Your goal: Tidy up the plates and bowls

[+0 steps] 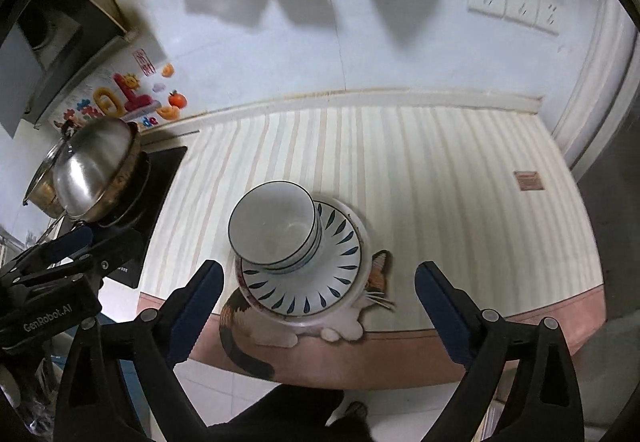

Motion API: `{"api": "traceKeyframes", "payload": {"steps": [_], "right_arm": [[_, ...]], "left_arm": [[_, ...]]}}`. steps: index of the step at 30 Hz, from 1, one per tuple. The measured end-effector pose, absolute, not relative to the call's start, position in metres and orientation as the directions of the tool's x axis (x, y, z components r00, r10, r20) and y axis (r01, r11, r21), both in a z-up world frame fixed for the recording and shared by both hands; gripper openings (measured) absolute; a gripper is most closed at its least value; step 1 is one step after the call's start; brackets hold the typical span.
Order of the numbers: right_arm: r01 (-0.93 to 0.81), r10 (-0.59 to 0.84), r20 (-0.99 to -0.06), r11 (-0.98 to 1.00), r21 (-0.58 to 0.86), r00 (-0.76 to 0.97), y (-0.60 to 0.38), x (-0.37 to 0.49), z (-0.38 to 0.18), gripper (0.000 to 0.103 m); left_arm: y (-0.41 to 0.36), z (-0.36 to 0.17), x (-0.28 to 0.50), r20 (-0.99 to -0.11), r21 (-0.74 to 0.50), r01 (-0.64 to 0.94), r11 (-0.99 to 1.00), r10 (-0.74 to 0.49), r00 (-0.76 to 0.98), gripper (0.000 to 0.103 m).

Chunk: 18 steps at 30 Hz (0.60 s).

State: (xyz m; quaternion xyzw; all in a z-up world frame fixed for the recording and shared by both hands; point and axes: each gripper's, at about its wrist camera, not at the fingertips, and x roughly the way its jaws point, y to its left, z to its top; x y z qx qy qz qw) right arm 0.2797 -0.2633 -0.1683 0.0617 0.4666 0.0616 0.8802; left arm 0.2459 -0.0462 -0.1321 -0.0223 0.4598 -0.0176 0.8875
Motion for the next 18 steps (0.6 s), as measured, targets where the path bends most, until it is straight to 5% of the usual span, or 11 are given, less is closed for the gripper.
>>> {"api": "traceKeyframes", "payload": {"steps": [18], "right_arm": [[-0.119,0.164,-0.681,0.986,0.113,0.714,-0.258,0.081,-0.064,0.101]], "left_arm": [[-0.054,-0.058,0.061,-0.728,-0.020,-0.058,0.998,0.025,0.686,0.100]]}}
